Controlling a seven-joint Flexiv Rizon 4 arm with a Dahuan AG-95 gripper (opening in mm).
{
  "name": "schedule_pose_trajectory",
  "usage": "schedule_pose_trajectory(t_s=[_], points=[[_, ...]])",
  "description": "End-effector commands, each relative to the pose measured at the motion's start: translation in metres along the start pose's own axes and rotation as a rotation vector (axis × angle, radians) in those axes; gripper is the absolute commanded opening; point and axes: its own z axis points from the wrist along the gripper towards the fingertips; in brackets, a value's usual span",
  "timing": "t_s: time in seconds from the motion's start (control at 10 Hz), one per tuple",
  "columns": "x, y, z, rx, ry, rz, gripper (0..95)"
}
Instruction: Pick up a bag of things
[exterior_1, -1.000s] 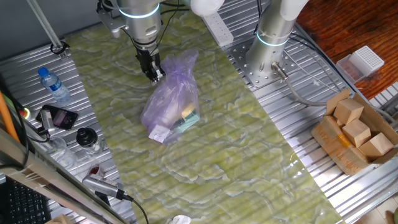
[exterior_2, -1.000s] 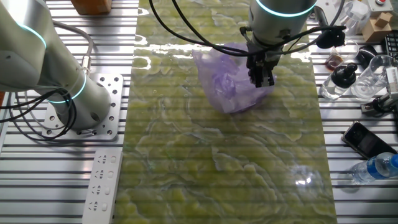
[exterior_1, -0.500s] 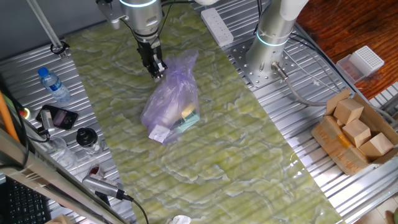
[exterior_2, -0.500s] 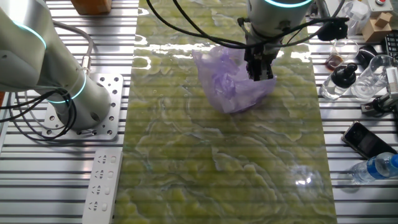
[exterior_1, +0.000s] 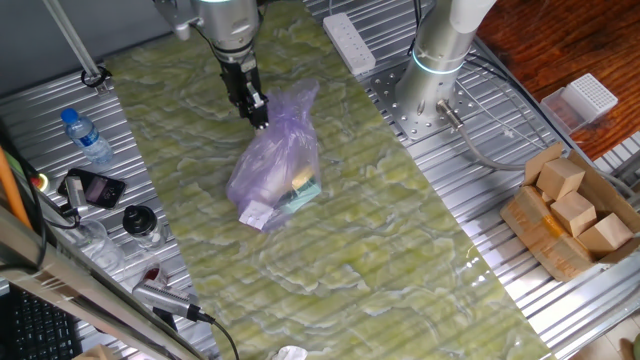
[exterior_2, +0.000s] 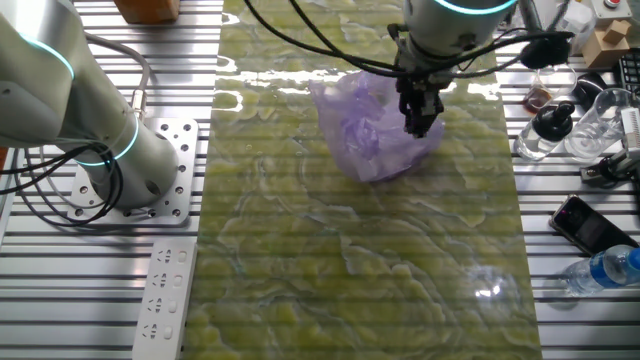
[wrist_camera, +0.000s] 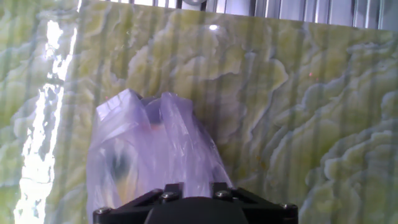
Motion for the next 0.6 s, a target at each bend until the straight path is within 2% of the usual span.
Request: schedule_pose_trajectory(t_s=[0.1, 0.6], points=[[0.004, 0.008, 0.0, -0.011, 0.077, -0.142, 95.0], [0.018, 0.013, 0.003, -0.035, 0.125, -0.384, 95.0]])
